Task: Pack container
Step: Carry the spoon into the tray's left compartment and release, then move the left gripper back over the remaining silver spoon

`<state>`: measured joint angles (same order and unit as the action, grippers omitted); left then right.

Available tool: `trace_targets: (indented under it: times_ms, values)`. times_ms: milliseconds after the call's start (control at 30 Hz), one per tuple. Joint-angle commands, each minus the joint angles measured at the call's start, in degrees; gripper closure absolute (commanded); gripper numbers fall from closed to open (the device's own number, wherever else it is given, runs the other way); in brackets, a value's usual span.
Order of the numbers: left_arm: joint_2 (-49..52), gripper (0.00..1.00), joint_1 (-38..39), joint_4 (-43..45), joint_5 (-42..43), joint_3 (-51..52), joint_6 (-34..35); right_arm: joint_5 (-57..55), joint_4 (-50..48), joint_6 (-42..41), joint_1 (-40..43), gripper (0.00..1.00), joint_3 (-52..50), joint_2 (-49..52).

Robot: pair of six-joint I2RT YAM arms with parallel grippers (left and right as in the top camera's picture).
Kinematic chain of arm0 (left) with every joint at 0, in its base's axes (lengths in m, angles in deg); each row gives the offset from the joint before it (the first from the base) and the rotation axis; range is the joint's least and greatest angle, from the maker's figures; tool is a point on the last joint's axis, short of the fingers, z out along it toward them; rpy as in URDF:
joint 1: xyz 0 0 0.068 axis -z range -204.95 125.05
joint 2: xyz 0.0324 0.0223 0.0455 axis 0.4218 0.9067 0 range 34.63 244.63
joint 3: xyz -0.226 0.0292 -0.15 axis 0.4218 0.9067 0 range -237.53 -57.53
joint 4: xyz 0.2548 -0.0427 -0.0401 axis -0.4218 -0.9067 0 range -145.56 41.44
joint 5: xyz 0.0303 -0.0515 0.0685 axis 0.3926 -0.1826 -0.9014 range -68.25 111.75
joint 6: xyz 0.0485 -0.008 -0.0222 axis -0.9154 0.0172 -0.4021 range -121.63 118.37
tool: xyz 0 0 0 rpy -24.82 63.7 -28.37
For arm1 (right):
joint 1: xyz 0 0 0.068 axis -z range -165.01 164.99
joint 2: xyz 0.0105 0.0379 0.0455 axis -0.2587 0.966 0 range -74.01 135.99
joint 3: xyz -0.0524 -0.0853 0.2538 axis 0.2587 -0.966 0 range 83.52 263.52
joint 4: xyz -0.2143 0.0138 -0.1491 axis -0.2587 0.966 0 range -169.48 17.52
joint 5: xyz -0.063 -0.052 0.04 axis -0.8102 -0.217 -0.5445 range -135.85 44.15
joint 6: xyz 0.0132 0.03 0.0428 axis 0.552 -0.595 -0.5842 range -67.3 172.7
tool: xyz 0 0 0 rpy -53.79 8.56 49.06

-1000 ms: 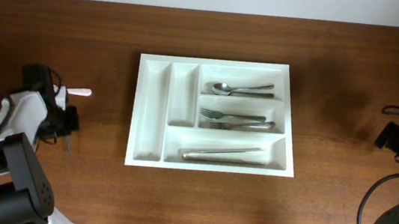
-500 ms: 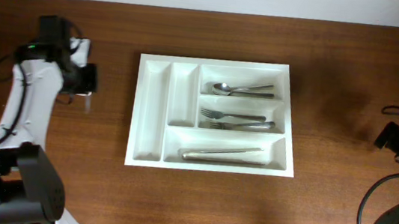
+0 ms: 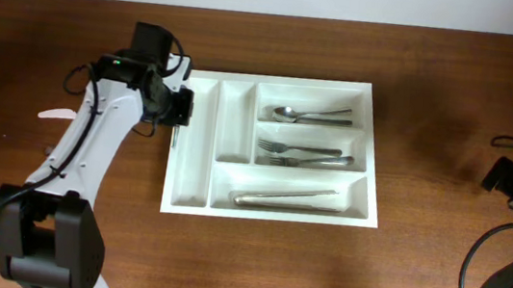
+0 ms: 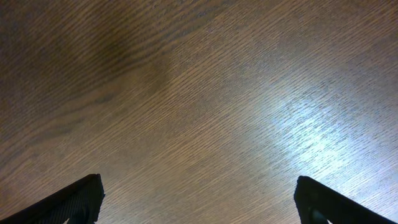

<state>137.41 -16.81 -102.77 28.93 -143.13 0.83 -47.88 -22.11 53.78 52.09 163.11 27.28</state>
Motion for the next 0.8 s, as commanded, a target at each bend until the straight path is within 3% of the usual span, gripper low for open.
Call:
trace_targets:
  times_ms: [0, 133, 233, 367, 533, 767]
  values:
    - [1.51, 0.88, 0.81, 0.09, 0.98, -0.81, 1.27, 0.28, -0.02, -0.50, 0.04, 0.01, 0.13, -0.85]
    - [1.99, 0.73, 0.85, 0.20, 0.96, -0.79, 1.38, 0.28, -0.02, -0.50, 0.04, 0.01, 0.13, -0.85]
    - [2.01, 0.70, 0.85, 1.07, 0.98, -0.79, 1.38, 0.28, 0.00, -0.50, 0.04, 0.01, 0.13, -0.85]
    - [1.99, 0.59, 0.85, 2.34, 0.98, -0.83, 1.38, 0.28, -0.02, -0.50, 0.04, 0.01, 0.13, -0.85]
    - [1.97, 0.35, -1.07, 1.84, -2.23, -4.11, 1.27, 0.28, -0.02, -0.50, 0.04, 0.01, 0.13, -0.85]
    - [1.97, 0.07, -8.63, -8.24, -14.23, -8.63, -8.68, 0.28, 0.00, -0.50, 0.04, 0.01, 0.13, -0.85]
